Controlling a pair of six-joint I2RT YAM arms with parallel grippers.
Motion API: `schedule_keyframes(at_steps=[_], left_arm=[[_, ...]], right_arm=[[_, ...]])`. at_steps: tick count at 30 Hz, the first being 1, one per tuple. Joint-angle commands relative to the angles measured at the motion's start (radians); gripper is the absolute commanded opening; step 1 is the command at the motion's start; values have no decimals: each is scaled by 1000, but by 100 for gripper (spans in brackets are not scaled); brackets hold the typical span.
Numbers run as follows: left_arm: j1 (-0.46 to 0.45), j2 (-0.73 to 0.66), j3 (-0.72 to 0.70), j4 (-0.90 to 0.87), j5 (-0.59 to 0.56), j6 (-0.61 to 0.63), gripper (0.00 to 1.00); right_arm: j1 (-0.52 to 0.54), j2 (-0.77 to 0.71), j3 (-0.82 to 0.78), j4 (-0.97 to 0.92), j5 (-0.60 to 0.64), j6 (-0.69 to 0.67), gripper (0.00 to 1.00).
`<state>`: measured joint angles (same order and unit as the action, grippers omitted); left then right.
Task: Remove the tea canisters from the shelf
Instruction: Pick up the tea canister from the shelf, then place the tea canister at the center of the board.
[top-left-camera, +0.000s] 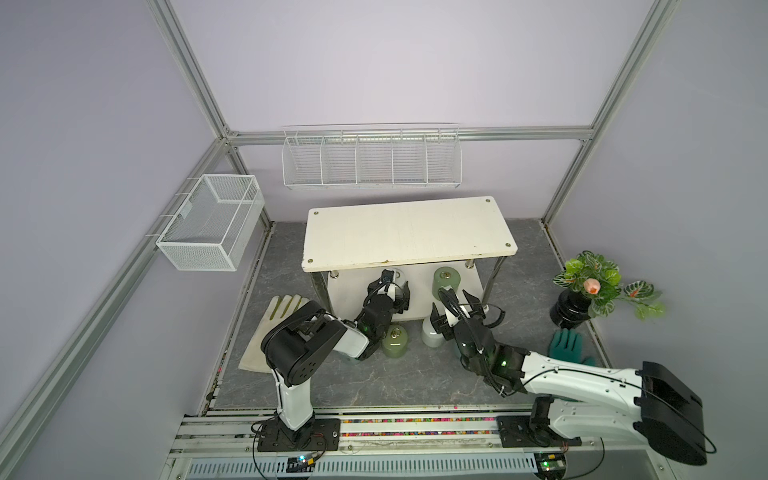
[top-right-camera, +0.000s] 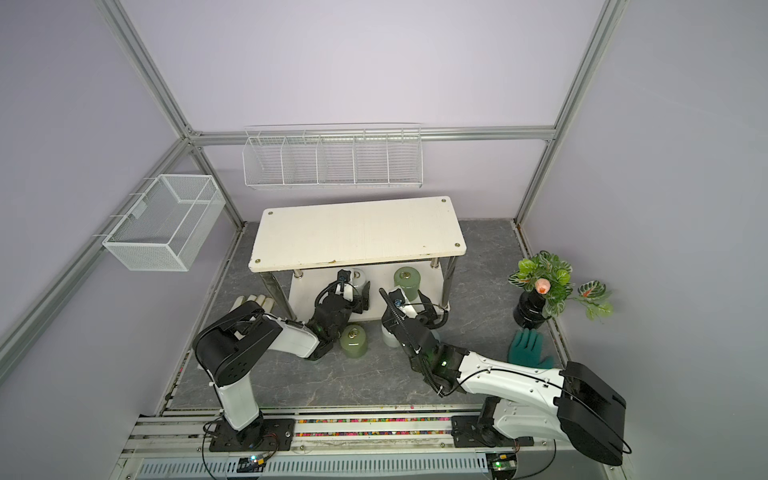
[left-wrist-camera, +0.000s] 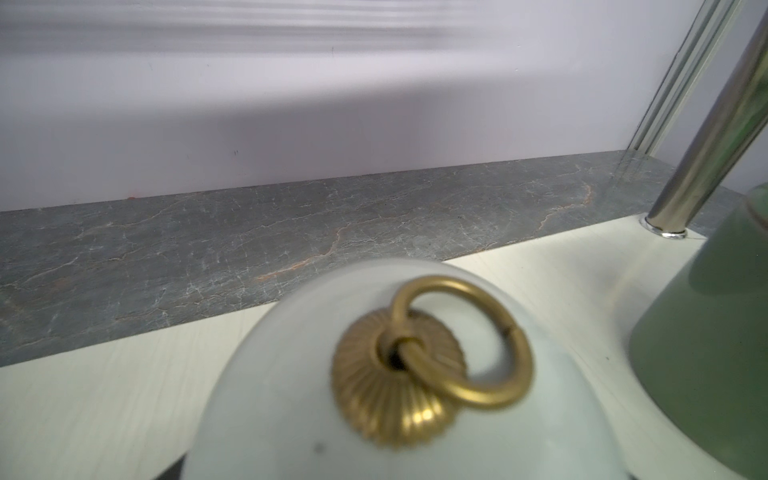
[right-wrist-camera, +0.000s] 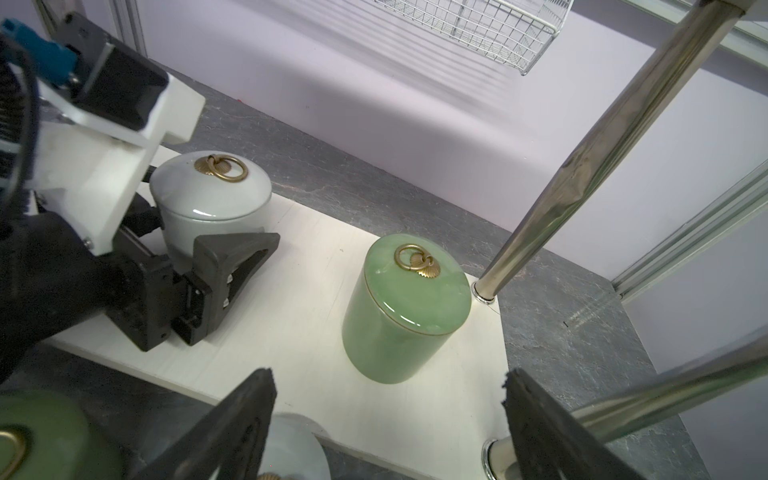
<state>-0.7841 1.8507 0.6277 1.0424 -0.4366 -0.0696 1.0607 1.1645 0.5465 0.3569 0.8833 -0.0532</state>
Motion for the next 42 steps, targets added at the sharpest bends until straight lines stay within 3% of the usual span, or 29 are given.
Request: schedule_keyframes(at_steps=[1,5,15,22,31,36,42], left_arm=[[9,8,11,36,-9,5,79],[9,3,-6,66,-14,19,71],[-5,-83,-36,79,-10,58,70],[-65,-191,-34,3,-28,124,70],[-85,-418,-78,-235,51,53,70],[-150,-531,-135,-324,47,23,70],[-291,-587,-189,-375,-33,7,71]], right_arm=[[-7,9,26,26,-11,3,89],[-10,15,27,31,-16,2,89],[-13,17,27,40,-13,1,89],[-19,5,22,36,4,12,89],[-27,-36,11,31,46,18,89],[-34,-17,56,-15,83,25,89],[-39,-2,100,-70,111,44,89]])
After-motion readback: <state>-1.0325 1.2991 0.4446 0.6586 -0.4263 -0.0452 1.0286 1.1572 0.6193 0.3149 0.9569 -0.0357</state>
